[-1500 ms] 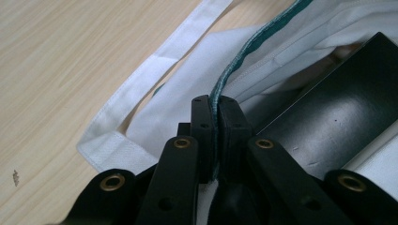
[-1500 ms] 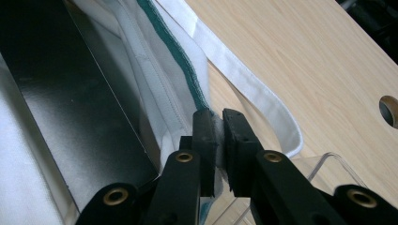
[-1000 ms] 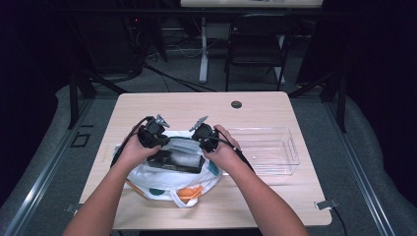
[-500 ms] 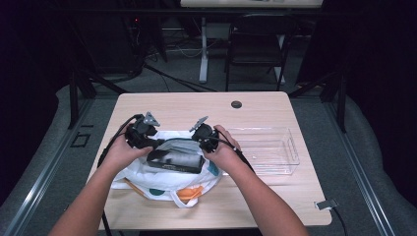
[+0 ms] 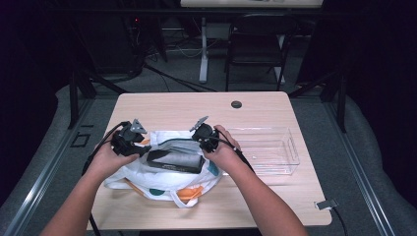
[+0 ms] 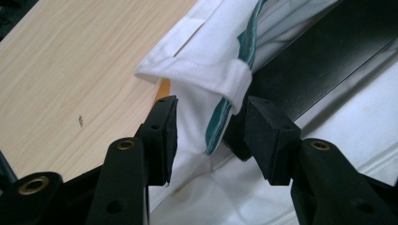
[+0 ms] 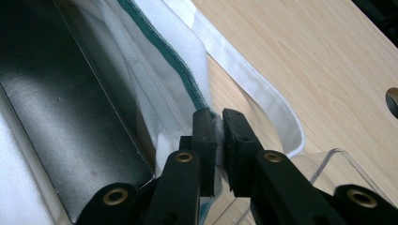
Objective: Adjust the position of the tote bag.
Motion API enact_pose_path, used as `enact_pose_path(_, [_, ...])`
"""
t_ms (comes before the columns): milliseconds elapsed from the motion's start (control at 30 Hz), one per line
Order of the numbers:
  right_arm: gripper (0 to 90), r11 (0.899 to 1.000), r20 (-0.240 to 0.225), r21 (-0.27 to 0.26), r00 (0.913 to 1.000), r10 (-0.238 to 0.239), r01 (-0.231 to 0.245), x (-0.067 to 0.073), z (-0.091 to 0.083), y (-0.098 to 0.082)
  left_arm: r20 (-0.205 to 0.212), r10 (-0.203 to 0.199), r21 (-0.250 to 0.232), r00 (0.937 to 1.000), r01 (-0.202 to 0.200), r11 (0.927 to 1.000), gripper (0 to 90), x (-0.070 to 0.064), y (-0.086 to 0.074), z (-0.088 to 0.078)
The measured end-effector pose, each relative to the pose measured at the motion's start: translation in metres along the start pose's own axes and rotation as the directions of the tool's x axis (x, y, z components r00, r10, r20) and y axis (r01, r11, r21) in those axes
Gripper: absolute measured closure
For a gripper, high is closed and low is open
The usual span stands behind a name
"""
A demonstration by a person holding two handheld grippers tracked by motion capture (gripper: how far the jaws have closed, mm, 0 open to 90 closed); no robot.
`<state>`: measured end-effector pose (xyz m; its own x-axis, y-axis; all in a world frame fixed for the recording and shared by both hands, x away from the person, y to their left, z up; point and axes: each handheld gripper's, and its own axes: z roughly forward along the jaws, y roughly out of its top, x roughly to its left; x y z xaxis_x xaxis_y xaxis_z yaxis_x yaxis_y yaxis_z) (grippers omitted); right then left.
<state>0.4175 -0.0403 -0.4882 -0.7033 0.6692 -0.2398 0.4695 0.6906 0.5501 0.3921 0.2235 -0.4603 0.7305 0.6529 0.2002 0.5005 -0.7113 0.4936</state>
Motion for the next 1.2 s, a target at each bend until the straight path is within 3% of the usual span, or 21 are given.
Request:
enact_pose_path(133, [83.8, 1.0, 0.001, 0.0, 1.0, 0.0, 0.0, 0.0, 0.0, 0.0, 0.019, -0.008, 0.012, 0.9998, 0.008, 0.9999, 64.4, -0.001, -0.002, 0.002])
enact_pose_path(400, [83.8, 1.0, -0.002, -0.005, 1.0, 0.004, -0.004, 0.0, 0.001, 0.0, -0.011, 0.013, 0.041, 0.9999, -0.013, 0.9991, 69.5, -0.002, 0.0, 0.006])
enact_pose_path(933, [83.8, 1.0, 0.0, -0.013, 1.0, 0.01, -0.01, 0.001, 0.001, -0.001, -0.01, 0.034, 0.044, 0.9994, -0.034, 0.9985, 84.9, -0.001, 0.005, 0.009])
enact_pose_path(1200, [83.8, 1.0, 0.002, -0.007, 1.0, 0.004, -0.004, 0.0, 0.001, -0.001, -0.005, 0.01, 0.038, 0.9999, -0.01, 0.9992, 88.3, 0.005, 0.009, 0.011])
